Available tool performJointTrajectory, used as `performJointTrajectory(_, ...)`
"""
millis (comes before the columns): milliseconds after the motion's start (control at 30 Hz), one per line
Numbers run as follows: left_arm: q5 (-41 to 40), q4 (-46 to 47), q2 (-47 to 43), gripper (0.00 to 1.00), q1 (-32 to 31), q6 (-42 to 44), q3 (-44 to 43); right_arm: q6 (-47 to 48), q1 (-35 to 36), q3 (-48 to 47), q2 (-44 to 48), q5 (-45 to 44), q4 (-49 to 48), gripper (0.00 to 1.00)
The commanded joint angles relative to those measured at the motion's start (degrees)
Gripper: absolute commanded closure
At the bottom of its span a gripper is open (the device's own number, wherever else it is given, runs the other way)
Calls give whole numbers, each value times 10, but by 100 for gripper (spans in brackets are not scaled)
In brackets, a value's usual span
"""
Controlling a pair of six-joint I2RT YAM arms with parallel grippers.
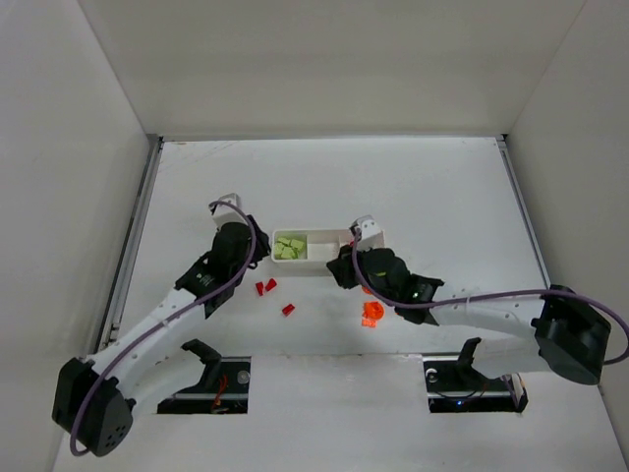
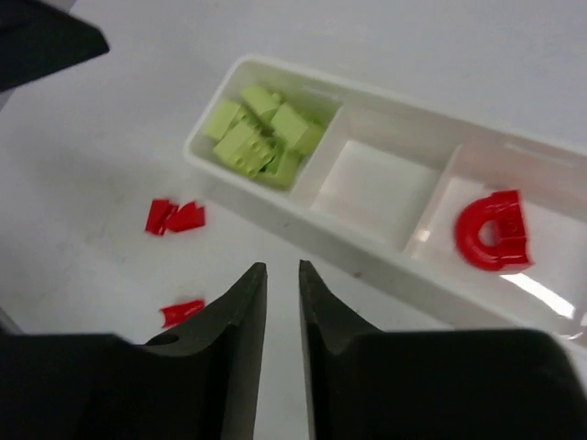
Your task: Sort the legos into containers by color
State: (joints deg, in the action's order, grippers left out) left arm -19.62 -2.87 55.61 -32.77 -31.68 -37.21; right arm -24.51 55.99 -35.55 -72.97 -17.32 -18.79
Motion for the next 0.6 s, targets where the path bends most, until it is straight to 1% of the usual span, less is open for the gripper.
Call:
performJointTrajectory(0,-12,-21,-66,69,23,-39,57,-8,66,-19,-15,11,35,71)
performJointTrajectory(33,-10,-27,-83,71,30,-48,72,-9,90,-22,-31,8,39,65)
performJointTrajectory(100,-6,-46,-113,74,42,-63,95,-12,129,-27,-73,-1,36,49)
performJointTrajectory(133,-4,-54,-125,75,43,-69,106,-12,143,-33,-98,-3,32,44)
performJointTrajectory(167,-4,-59,-137,76,43,-74,117,-12,154,-43,-121,-5,32,41)
performJointTrajectory(333,-8,-83,-167,76,40,-92,151,-9,198,-108,-197,-14,41,28)
performJointTrajectory(433,-5,-81,-188,75,37,-109,171,-8,204,-134,-220,-15,42,24)
performJointTrajectory(567,-4,-85,-205,74,32,-115,178,-33,204,-159,-258,-12,46,23)
